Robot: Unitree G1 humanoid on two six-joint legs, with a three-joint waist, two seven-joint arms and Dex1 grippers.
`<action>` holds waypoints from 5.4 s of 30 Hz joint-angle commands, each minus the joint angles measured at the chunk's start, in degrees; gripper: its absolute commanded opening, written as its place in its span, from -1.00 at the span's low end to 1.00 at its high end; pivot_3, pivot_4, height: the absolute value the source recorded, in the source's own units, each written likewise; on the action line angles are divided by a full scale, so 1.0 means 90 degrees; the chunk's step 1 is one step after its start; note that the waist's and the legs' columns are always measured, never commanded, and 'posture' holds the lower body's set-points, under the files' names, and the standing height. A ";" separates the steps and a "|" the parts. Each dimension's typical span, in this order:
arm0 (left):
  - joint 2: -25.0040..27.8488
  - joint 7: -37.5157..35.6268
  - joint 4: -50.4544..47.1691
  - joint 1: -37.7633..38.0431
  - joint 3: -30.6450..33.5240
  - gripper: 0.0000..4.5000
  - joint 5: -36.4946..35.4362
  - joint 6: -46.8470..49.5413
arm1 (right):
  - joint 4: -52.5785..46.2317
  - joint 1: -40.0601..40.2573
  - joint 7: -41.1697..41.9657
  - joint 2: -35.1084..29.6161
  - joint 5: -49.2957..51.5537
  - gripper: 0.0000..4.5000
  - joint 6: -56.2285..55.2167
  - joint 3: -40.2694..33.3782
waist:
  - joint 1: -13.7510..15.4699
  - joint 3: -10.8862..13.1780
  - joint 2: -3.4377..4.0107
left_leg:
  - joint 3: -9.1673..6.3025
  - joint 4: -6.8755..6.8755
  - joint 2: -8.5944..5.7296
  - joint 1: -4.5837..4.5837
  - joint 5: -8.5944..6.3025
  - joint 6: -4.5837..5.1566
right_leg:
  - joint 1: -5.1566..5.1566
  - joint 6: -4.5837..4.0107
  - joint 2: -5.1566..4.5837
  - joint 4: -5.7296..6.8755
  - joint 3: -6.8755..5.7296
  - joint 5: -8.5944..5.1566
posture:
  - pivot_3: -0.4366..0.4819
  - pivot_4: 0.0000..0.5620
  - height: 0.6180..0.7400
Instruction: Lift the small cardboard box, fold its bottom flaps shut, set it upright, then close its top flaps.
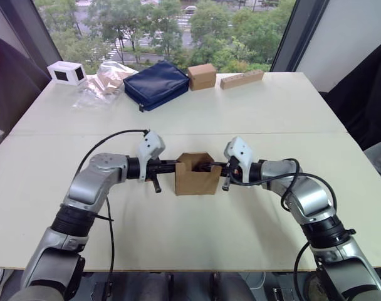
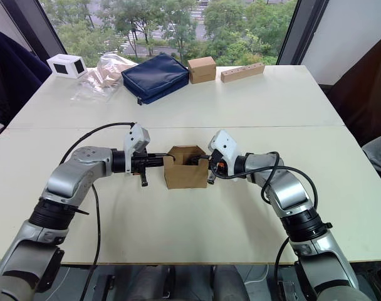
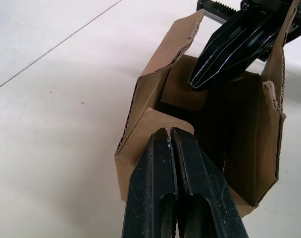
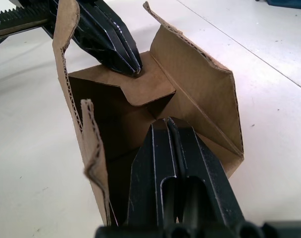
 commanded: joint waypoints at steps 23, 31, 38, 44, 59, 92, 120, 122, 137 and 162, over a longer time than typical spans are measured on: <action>-0.0412 -0.1505 0.4571 -0.2397 0.0284 -0.97 0.0470 -0.1567 | -0.3370 0.0628 -0.0733 -0.0726 0.1768 -1.00 0.1724 -0.0676 | -0.0018 0.0003 -0.0003 | -0.0003 0.0001 -0.0024 -0.0017 0.0000 0.0001 | -0.0012 0.0000 0.0003 -0.0004 -0.0007 0.0000 | -0.05 -0.47 1.00; -0.0710 -0.2274 0.5700 -0.2830 0.0224 -0.97 0.0840 -0.2103 | -0.2899 0.0575 -0.1032 -0.0443 0.0973 -1.00 0.1375 0.0143 | -0.0025 0.0003 -0.0003 | -0.0003 0.0001 -0.0024 -0.0020 0.0000 0.0001 | -0.0020 0.0001 0.0007 -0.0001 -0.0007 0.0000 | -0.05 -0.47 1.00; -0.0856 -0.2358 0.5667 -0.2755 0.0294 -0.97 0.0946 -0.2302 | -0.2434 0.0409 -0.0955 -0.0202 0.0818 -1.00 0.1156 0.0203 | -0.0023 0.0003 -0.0003 | -0.0005 0.0003 -0.0023 -0.0025 0.0000 0.0001 | -0.0022 0.0001 0.0005 0.0000 -0.0007 0.0000 | -0.05 -0.47 1.00; -0.0866 -0.2451 0.5522 -0.2650 0.0366 -0.97 0.0902 -0.2291 | -0.2291 0.0317 -0.0836 -0.0100 0.0819 -1.00 0.1130 0.0198 | -0.0028 0.0003 -0.0003 | -0.0006 0.0003 -0.0023 -0.0025 0.0000 0.0001 | -0.0023 0.0001 0.0006 0.0001 -0.0007 0.0000 | -0.05 -0.47 1.00; -0.0915 -0.2361 0.5109 -0.2408 0.0393 -0.97 0.0892 -0.2178 | -0.1657 0.0107 -0.0655 0.0147 0.0609 -1.00 0.1024 0.0278 | -0.0027 0.0003 -0.0003 | -0.0007 0.0004 -0.0022 -0.0025 0.0000 0.0001 | -0.0025 0.0001 0.0005 0.0003 -0.0007 0.0000 | -0.05 -0.47 1.00; 0.0561 -0.0997 -0.1245 0.0604 0.0691 -0.97 -0.1023 0.0926 | -0.0920 -0.0135 -0.0371 0.0493 0.0471 -1.00 0.0663 0.0150 | -0.0024 0.0002 -0.0001 | -0.0008 0.0002 0.0001 -0.0022 0.0001 -0.0002 | -0.0027 0.0000 0.0002 0.0012 -0.0001 0.0000 | -0.05 -0.47 1.00; 0.0378 -0.0888 -0.0607 0.0420 0.0264 -0.97 -0.0698 0.0340 | 0.0103 -0.1379 -0.0507 0.0277 -0.0216 -1.00 0.0284 0.0299 | -0.0030 0.0002 0.0000 | -0.0001 0.0000 -0.0001 -0.0022 0.0001 -0.0002 | -0.0028 0.0000 0.0000 0.0006 -0.0001 0.0000 | -0.05 -0.47 1.00; 0.0380 -0.0864 -0.0594 0.0399 0.0292 -0.97 -0.0699 0.0338 | 0.0130 -0.1332 -0.0367 0.0253 -0.0302 -1.00 0.0201 0.0417 | -0.0026 0.0002 0.0000 | -0.0001 0.0000 -0.0001 -0.0024 0.0001 -0.0002 | -0.0029 0.0000 0.0000 0.0007 0.0000 0.0000 | -0.05 -0.47 1.00; 0.0386 -0.0702 -0.0611 -0.0010 0.1041 -0.97 -0.1511 0.0883 | -0.0782 -0.0618 0.0047 0.0139 -0.0105 -1.00 0.0582 0.0427 | -0.0024 0.0002 0.0000 | -0.0004 0.0001 0.0004 -0.0026 0.0001 -0.0002 | -0.0030 0.0000 0.0002 0.0006 -0.0001 0.0000 | -0.05 -0.47 1.00; -0.0655 -0.0035 0.0481 -0.0234 0.0520 -0.97 -0.0503 -0.0074 | -0.1613 -0.0180 0.0072 -0.0085 -0.0037 -1.00 0.0558 0.0376 | -0.0008 0.0002 -0.0001 | -0.0006 0.0001 -0.0005 -0.0025 0.0002 -0.0002 | -0.0026 0.0000 -0.0003 0.0003 -0.0002 0.0000 | -0.05 -0.47 1.00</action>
